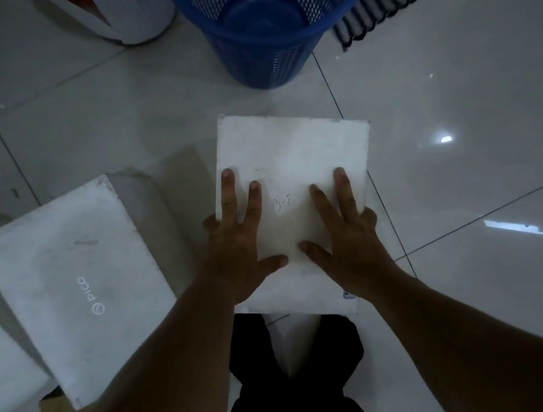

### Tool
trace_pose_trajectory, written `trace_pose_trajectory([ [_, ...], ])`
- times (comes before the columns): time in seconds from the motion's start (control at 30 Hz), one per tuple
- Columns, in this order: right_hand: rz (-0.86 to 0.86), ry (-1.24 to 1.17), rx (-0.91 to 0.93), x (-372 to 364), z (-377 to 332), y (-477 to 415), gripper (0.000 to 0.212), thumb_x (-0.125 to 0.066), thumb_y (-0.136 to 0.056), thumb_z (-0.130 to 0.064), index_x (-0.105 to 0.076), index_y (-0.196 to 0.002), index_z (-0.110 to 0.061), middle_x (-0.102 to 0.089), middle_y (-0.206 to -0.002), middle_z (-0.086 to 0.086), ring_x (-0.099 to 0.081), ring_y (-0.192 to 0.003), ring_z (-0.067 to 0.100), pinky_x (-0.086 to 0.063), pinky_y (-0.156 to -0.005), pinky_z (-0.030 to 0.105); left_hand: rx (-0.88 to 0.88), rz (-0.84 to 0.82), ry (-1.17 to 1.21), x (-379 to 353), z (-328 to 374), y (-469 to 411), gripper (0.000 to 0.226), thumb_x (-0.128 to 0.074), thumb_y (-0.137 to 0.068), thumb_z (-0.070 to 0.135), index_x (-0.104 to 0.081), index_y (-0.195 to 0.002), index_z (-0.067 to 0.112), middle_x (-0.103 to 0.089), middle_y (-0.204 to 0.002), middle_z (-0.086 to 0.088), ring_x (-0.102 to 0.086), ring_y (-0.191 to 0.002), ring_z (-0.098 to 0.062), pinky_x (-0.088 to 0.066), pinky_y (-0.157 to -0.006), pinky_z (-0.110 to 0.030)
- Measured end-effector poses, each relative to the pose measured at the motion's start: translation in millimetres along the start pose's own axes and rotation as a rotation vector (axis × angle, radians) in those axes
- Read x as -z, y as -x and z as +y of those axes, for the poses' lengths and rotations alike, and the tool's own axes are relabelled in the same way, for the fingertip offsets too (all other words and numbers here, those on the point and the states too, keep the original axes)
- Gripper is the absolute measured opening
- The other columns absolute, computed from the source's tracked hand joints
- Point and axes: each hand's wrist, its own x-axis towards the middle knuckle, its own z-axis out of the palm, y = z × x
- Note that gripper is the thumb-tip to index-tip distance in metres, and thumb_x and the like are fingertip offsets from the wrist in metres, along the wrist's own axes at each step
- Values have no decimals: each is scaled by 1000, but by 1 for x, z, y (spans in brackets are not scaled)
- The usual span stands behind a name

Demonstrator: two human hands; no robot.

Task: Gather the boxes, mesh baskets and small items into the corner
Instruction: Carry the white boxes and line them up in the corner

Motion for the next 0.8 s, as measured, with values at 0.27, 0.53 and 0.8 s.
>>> trace_pose_trajectory([
  [0.27,82,42,-57,78,-22,35,75,-48,-94,-55,-16,-155,-27,11,-164,2,-33,-131,46,-35,-107,48,42,77,-17,54,54,25,109,-16,-68,91,8,-155,30,34,-157,-1,-23,-141,-43,-43,-101,-56],
  [0.53,148,-2,-219,234,-89,142,68,-35,-97,-57,-3,-155,-37,22,-161,-9,-34,-132,40,-40,-105,45,-4,62,-104,213,167,92,92,-33,-82,79,14,-151,41,38,-154,10,-17,-140,-41,-37,-106,-51],
  [0.8,298,-108,-415,409,-159,287,62,-32,-99,-56,-5,-153,-41,19,-161,-13,-26,-139,40,-36,-108,49,-216,161,-238,380,305,192,88,-34,-85,77,4,-154,38,24,-160,5,-20,-143,-42,-41,-105,-48],
])
